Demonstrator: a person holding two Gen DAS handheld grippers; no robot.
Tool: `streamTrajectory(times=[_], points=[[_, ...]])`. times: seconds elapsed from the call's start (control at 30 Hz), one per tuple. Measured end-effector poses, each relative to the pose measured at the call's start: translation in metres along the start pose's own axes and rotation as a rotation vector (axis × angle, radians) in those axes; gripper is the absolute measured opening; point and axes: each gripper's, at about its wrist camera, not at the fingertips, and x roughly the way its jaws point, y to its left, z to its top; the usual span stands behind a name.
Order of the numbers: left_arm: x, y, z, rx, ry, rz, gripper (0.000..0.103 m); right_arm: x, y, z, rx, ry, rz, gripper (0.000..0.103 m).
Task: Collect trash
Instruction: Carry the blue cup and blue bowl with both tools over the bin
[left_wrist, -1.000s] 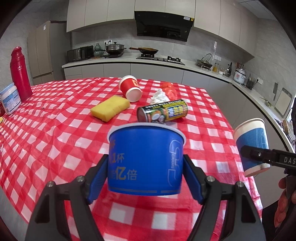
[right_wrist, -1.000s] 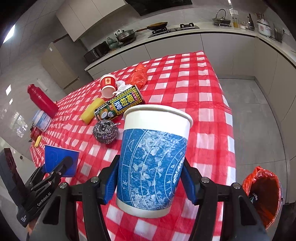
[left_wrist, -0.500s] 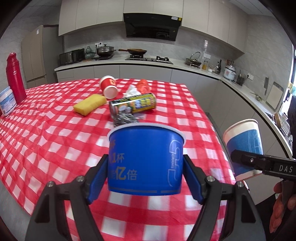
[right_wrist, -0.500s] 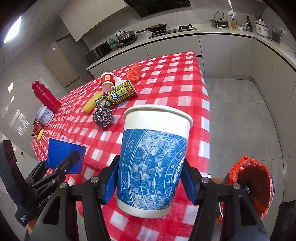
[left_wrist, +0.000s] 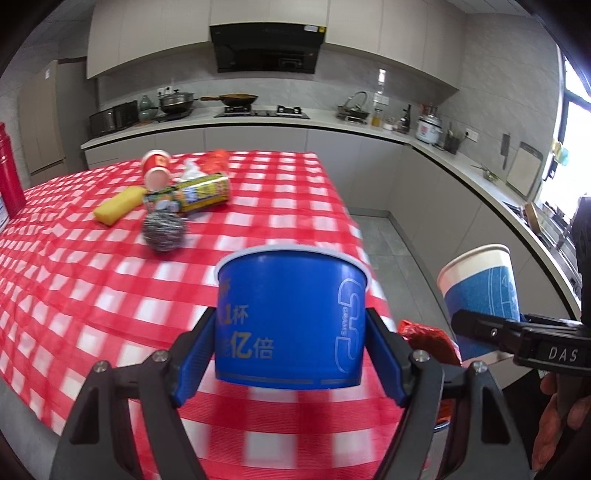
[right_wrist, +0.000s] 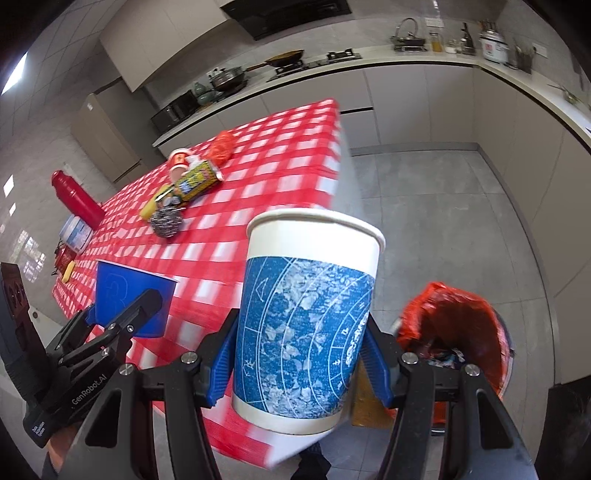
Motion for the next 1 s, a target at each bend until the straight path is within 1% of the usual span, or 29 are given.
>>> streamTrajectory(times=[0.17, 0.37, 0.47, 0.67, 0.87, 1.0], points=[[0.007, -0.032, -0.006, 0.016, 0.009, -0.027, 0.077, -0.01, -0.035, -0.009, 0.016, -0.006, -0.053, 0.063], [0.016, -0.072, -0.016, 0.037, 0.027, -0.051, 0.077, -0.015, -0.081, -0.019, 0.048, 0.008, -0.09, 0.063], [0.02, -0.089, -0.019, 0.044, 0.031, -0.056, 0.077, -0.018, -0.098, -0.024, 0.048, 0.009, -0.109, 0.063], [0.03, -0.125, -0.027, 0.063, 0.04, -0.065, 0.077, -0.02, -0.133, -0.032, 0.028, 0.004, -0.187, 0.063], [0.043, -0.158, -0.04, 0.074, 0.068, -0.087, 0.077, -0.014, -0.17, -0.04, 0.023, 0.026, -0.245, 0.063], [0.055, -0.179, -0.048, 0.081, 0.085, -0.1, 0.077, -0.003, -0.19, -0.046, 0.024, 0.049, -0.266, 0.063]])
